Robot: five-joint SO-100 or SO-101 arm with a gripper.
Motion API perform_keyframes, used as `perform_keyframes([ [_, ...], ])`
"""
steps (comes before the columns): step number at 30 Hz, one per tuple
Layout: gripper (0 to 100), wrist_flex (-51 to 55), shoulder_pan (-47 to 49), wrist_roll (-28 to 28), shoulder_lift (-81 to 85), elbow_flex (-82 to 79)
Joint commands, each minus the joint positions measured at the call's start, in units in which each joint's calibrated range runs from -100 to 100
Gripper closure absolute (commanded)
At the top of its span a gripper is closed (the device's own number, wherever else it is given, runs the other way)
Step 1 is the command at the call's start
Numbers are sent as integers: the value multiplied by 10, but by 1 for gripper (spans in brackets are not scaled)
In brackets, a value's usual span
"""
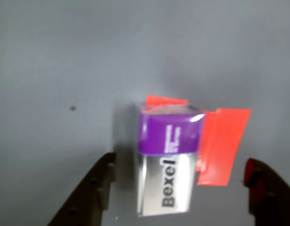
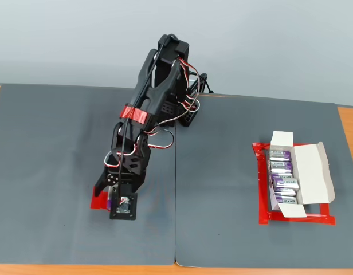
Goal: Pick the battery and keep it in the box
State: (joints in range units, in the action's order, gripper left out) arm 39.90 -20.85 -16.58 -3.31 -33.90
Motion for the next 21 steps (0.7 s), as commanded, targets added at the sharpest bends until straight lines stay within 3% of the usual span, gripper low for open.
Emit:
perform_keyframes([
  [1,69,-14,-3,2,1,17],
  [21,69,-11,-3,1,-15,23],
])
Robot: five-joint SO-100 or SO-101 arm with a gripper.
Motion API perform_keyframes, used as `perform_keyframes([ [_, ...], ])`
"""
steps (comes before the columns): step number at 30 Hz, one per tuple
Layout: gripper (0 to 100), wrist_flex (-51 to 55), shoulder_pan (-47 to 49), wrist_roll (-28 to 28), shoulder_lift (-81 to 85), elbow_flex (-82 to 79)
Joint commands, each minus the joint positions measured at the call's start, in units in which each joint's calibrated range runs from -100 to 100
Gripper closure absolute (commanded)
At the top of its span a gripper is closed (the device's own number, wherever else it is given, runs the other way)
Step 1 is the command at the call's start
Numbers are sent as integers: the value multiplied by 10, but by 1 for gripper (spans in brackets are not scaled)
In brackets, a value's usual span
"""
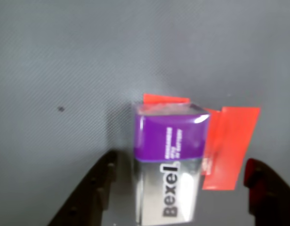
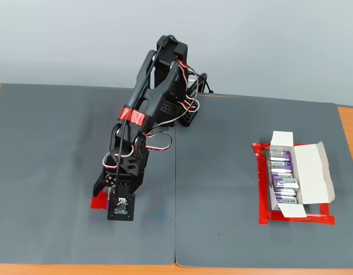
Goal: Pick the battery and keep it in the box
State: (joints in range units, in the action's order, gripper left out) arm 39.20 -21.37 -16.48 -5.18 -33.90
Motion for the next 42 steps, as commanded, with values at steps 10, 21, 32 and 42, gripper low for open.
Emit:
perform_keyframes([
  [10,69,0,2,0,3,24],
  [21,84,1,2,-2,3,24],
  [32,95,1,2,-1,3,24],
  [42,97,2,4,3,12,18],
])
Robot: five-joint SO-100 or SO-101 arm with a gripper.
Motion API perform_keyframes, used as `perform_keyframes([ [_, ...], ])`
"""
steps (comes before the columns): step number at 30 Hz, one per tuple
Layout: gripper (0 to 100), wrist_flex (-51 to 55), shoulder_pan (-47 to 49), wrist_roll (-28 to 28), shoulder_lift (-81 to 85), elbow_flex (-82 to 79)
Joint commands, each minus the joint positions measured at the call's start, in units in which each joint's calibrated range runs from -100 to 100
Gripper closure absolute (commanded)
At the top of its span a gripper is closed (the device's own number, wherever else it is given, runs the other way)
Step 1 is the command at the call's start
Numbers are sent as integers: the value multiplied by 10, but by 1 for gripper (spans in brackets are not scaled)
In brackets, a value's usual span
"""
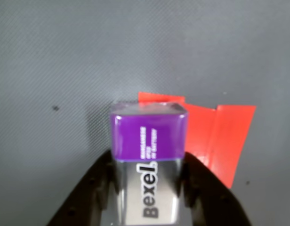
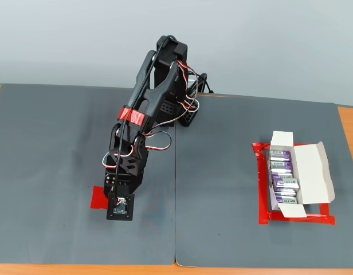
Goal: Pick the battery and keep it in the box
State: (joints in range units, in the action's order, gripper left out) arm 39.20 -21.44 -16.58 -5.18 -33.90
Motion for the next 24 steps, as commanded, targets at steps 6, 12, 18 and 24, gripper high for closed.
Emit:
perform_keyframes([
  [6,97,48,18,44,59,46],
  [12,97,106,40,50,129,67],
  [18,97,107,42,66,211,68],
  [24,97,108,56,67,277,85],
])
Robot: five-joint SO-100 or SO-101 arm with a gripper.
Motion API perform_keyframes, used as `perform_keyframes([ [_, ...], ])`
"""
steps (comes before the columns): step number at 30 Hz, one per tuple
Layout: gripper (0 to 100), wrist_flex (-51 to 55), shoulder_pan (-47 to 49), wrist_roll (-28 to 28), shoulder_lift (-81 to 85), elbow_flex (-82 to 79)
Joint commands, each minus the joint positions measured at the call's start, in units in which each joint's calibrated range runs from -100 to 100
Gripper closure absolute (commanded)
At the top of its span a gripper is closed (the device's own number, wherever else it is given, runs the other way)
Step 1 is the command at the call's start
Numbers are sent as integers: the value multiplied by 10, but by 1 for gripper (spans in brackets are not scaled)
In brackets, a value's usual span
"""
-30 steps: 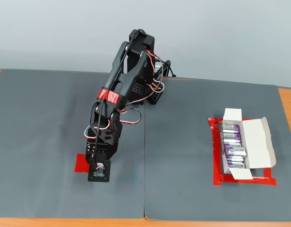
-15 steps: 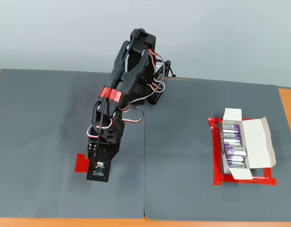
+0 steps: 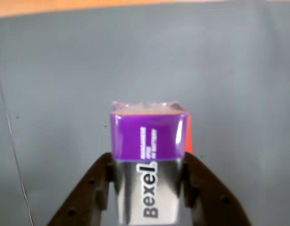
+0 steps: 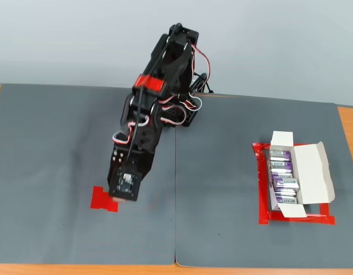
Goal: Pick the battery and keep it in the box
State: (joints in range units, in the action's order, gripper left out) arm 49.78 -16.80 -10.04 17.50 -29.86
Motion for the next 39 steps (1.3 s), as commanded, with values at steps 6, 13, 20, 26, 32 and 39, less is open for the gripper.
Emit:
perform_keyframes([
  [6,97,3,36,45,68,118],
  [13,97,3,113,52,69,157],
  [20,97,3,213,51,75,135],
  [26,97,3,295,51,75,104],
  [32,97,3,378,51,75,64],
  [39,97,3,485,51,71,39],
])
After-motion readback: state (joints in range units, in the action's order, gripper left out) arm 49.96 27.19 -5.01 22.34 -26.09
